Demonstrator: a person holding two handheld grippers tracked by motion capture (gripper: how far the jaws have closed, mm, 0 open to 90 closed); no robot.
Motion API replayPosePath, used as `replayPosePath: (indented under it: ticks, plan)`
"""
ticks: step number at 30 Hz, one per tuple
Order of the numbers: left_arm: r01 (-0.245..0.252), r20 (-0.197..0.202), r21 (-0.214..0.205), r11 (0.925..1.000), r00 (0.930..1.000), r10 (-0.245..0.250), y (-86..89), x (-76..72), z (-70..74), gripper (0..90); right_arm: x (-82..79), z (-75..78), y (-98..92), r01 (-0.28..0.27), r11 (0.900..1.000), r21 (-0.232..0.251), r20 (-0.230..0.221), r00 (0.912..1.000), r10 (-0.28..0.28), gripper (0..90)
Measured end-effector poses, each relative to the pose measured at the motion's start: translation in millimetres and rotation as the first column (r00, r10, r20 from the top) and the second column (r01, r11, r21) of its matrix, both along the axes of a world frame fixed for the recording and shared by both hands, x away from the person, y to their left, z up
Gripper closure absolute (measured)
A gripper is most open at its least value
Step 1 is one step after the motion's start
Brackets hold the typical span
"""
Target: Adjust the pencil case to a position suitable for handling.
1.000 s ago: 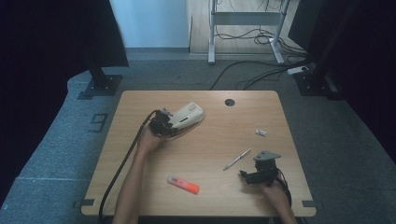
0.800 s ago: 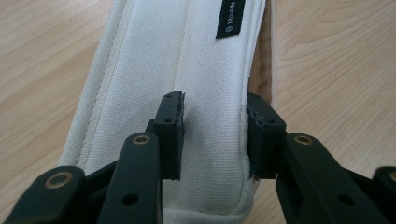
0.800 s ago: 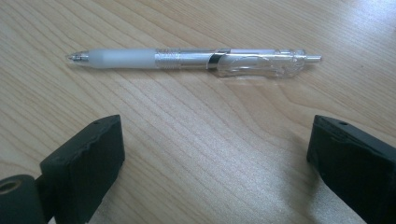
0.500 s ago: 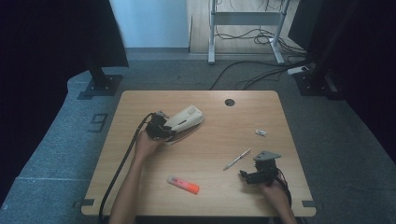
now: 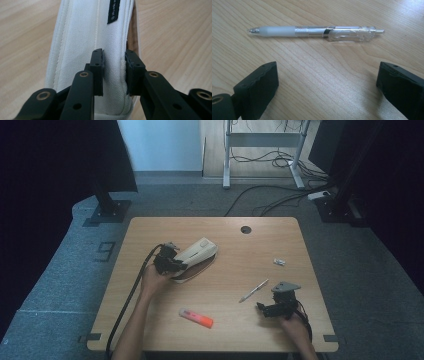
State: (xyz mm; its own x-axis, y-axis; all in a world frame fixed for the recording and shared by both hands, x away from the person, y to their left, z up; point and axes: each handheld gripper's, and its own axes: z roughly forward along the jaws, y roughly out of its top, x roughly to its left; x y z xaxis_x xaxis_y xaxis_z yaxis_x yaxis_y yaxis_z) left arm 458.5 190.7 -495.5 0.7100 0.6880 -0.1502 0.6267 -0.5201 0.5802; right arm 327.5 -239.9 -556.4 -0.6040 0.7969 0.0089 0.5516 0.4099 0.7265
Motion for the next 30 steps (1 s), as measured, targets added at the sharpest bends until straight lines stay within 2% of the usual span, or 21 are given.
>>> replayPosePath:
  ticks: [5, 11, 18, 23, 30]
  plan:
    - [-0.001, 0.020, -0.014, 0.9999, 0.9998, 0.001, 5.4, -12.6, 1.1, 72.9, 0.0, 0.0, 0.0, 0.000, 1.0000, 0.000, 0.001, 1.0000, 0.000, 3.7]
    - [-0.023, 0.027, -0.047, 0.9986, 0.9993, 0.024, 12.5, -27.3, 7.5, 75.7, -0.1, 0.0, 0.1, 0.001, 1.0000, -0.001, 0.000, 1.0000, -0.001, 3.7]
    - [-0.052, 0.015, -0.092, 0.9943, 0.9984, 0.054, 19.5, -41.0, 9.5, 76.1, -0.1, 0.0, 0.1, 0.001, 1.0000, -0.001, 0.001, 1.0000, -0.001, 3.7]
    - [-0.057, 0.027, -0.125, 0.9905, 0.9978, 0.061, 23.5, -50.1, 12.0, 76.3, -0.1, 0.0, 0.1, 0.001, 1.0000, -0.001, 0.000, 1.0000, -0.001, 3.7]
    - [-0.046, 0.029, -0.129, 0.9905, 0.9983, 0.050, 27.9, -54.9, 15.0, 76.4, 0.0, 0.0, 0.0, 0.001, 1.0000, 0.000, 0.000, 1.0000, -0.001, 4.0]
